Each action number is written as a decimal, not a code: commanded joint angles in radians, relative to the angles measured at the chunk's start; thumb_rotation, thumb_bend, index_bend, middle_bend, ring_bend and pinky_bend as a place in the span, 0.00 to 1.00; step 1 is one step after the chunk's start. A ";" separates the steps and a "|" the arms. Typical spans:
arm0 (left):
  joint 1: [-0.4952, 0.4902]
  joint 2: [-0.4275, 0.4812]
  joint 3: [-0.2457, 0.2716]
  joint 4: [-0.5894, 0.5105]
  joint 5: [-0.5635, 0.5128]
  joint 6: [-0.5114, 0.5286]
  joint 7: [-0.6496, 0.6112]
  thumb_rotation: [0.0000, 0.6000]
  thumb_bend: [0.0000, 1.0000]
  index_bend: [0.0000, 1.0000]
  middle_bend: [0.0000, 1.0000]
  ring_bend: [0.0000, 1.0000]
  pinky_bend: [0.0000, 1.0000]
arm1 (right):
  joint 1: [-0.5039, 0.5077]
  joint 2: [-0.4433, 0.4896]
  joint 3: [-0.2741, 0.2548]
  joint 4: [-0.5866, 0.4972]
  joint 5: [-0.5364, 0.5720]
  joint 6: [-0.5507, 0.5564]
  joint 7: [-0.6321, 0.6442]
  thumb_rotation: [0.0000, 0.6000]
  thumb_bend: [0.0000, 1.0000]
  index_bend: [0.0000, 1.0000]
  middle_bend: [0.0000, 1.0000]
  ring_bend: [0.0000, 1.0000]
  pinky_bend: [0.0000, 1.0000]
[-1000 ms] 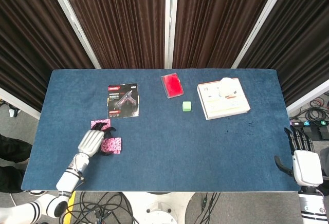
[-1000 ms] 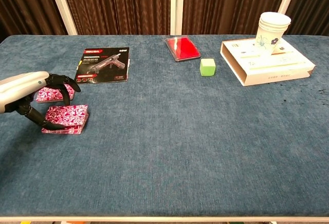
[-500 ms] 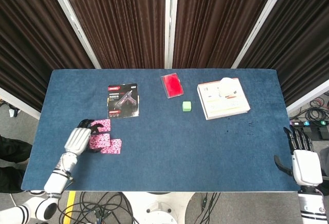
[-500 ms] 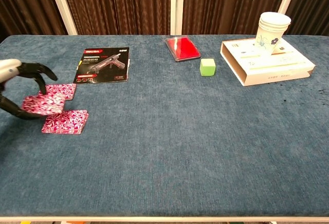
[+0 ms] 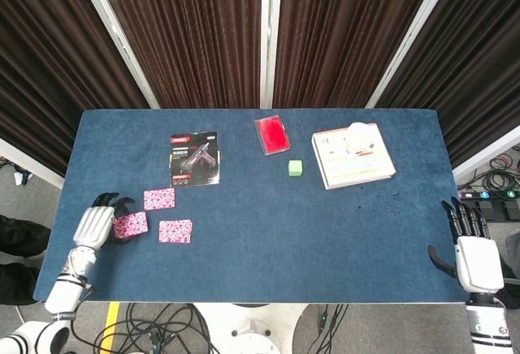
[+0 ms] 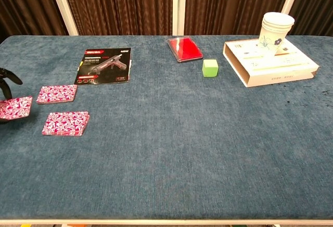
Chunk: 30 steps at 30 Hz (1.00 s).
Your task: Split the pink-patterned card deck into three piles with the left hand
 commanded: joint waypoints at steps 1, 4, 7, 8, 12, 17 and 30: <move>0.010 -0.012 0.013 0.036 0.010 -0.007 -0.016 1.00 0.15 0.27 0.48 0.13 0.10 | -0.001 0.000 0.000 0.002 0.002 0.000 0.000 1.00 0.23 0.00 0.00 0.00 0.00; 0.016 -0.023 0.018 0.060 0.012 -0.014 -0.034 1.00 0.15 0.27 0.47 0.13 0.10 | -0.001 -0.001 -0.001 0.006 0.004 -0.002 0.004 1.00 0.23 0.00 0.00 0.00 0.00; 0.018 -0.028 0.020 0.074 0.019 -0.016 -0.050 1.00 0.15 0.27 0.46 0.13 0.10 | 0.000 -0.003 -0.002 0.008 0.003 -0.003 0.004 1.00 0.23 0.00 0.00 0.00 0.00; 0.018 -0.030 0.019 0.078 0.024 -0.014 -0.057 1.00 0.15 0.27 0.45 0.13 0.10 | 0.000 -0.004 -0.002 0.009 0.003 -0.003 0.005 1.00 0.23 0.00 0.00 0.00 0.00; 0.019 -0.035 0.015 0.081 0.040 0.000 -0.089 1.00 0.14 0.25 0.37 0.12 0.10 | 0.000 -0.005 -0.001 0.009 0.004 -0.004 0.005 1.00 0.23 0.00 0.00 0.00 0.00; 0.019 -0.034 0.013 0.081 0.056 0.011 -0.113 1.00 0.07 0.17 0.24 0.10 0.10 | -0.001 -0.005 -0.001 0.013 0.007 -0.004 0.010 1.00 0.23 0.00 0.00 0.00 0.00; 0.024 0.024 -0.046 -0.037 0.048 0.095 -0.044 1.00 0.06 0.17 0.24 0.10 0.10 | -0.007 0.005 0.005 0.009 0.001 0.015 0.037 1.00 0.23 0.00 0.00 0.00 0.00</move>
